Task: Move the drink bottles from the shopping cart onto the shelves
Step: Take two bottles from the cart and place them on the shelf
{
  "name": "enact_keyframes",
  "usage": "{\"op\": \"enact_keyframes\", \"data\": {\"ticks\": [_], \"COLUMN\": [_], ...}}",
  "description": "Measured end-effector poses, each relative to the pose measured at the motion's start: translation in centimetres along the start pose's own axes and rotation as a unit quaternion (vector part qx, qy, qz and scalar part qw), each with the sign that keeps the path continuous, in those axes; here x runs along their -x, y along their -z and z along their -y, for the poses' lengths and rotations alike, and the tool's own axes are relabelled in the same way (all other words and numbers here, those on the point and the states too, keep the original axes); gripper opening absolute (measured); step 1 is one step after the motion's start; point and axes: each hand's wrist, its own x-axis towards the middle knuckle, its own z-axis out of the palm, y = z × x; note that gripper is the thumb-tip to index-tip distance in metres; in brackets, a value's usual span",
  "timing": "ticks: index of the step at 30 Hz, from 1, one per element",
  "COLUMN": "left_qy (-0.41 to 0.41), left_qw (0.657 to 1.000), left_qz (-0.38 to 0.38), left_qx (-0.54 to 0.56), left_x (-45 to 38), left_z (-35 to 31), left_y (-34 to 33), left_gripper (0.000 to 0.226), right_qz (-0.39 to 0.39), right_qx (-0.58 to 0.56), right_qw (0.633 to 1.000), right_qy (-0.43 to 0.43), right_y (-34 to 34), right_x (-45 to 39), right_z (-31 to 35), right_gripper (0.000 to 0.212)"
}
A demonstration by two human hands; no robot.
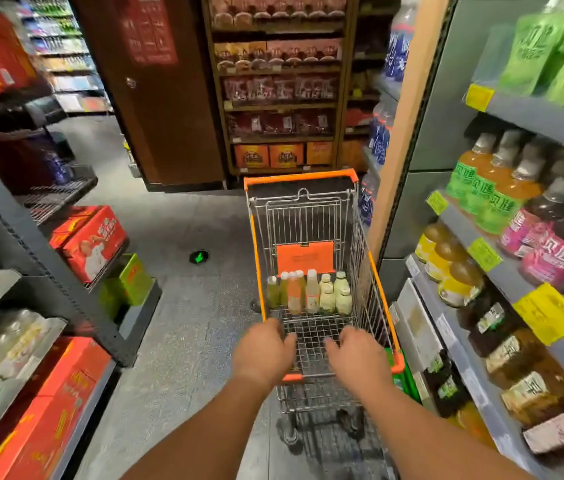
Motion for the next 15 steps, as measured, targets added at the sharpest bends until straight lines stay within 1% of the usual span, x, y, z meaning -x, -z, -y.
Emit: {"op": "enact_keyframes", "data": {"ticks": [3,5,7,10,12,15], "left_qy": [0.009,0.018,0.02,0.02,0.026,0.041], "left_qw": [0.999,0.997,0.996,0.992,0.99,0.986], "left_qz": [0.027,0.046,0.071,0.112,0.126,0.148], "left_qx": [0.032,0.054,0.055,0.054,0.053,0.061], "left_x": [-5.1,-8.8,-12.3,-17.8,-21.4,-26.2], "left_z": [-0.5,-0.8,-0.7,-0.4,-0.1,0.2], "left_y": [-2.2,-4.0,-5.8,-8.2,-9.4,-11.1], "left_gripper": [0.028,0.034,0.04,0.043,0.046,0.045], "right_qz": [0.012,0.021,0.036,0.046,0.053,0.063], "right_qx": [-0.005,0.008,0.011,0.006,0.0,0.0], "right_qw": [1.0,1.0,0.999,0.998,0.996,0.994], "right_qy": [-0.006,-0.005,-0.016,-0.045,-0.072,-0.087], "right_y": [-1.6,-2.8,-4.0,-5.6,-6.7,-9.0], "right_x": [-4.5,-7.6,-10.9,-15.9,-19.1,-23.5], "right_z": [-0.1,-0.3,-0.3,-0.4,-0.4,-0.8], "right_gripper": [0.039,0.041,0.041,0.04,0.042,0.045]}}
